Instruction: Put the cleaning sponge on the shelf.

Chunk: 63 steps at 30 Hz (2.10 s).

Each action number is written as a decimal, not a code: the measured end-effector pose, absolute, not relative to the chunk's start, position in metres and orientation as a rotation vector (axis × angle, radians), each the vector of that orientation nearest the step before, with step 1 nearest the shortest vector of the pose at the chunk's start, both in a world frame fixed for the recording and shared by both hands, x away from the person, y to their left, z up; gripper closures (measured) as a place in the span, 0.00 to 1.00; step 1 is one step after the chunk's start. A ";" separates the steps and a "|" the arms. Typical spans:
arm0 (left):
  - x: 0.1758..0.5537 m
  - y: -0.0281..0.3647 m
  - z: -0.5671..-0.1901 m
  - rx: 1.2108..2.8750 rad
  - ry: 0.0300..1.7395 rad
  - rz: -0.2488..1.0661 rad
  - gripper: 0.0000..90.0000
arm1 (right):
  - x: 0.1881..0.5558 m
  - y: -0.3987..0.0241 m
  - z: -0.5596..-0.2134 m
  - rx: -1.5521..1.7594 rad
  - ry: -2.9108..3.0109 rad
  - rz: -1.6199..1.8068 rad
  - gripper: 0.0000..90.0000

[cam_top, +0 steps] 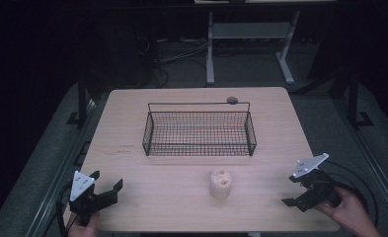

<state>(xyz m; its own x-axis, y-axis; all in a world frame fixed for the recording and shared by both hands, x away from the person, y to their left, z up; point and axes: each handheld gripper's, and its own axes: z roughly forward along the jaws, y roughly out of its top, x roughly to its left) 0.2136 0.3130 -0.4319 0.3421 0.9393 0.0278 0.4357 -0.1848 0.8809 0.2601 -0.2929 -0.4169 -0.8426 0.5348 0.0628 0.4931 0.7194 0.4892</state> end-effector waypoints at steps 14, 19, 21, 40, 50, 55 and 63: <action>0.212 0.313 -0.431 1.773 1.211 0.773 0.15 | 0.268 -0.270 -0.402 0.722 2.880 0.729 0.17; 0.211 0.314 -0.429 1.766 1.208 0.778 0.15 | 0.272 -0.259 -0.398 0.676 2.897 0.703 0.17; 0.211 0.314 -0.429 1.759 1.210 0.778 0.15 | 0.273 -0.255 -0.396 0.666 2.910 0.701 0.17; 0.212 0.312 -0.429 1.762 1.205 0.777 0.15 | 0.284 -0.219 -0.386 0.537 2.975 0.630 0.17; 0.212 0.314 -0.429 1.761 1.205 0.779 0.15 | 0.286 -0.207 -0.383 0.496 2.996 0.619 0.17; 0.212 0.314 -0.428 1.764 1.202 0.780 0.15 | 0.287 -0.202 -0.382 0.476 3.008 0.609 0.17; 0.211 0.314 -0.428 1.760 1.203 0.781 0.15 | 0.289 -0.190 -0.378 0.433 3.027 0.595 0.17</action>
<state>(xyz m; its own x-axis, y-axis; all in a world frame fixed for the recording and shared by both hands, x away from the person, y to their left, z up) 0.2115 0.3141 -0.4279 0.3436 0.9385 0.0329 0.4118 -0.1821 0.8929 0.2895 -0.1905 -0.3775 -0.9611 0.2749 0.0278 0.2650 0.8884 0.3749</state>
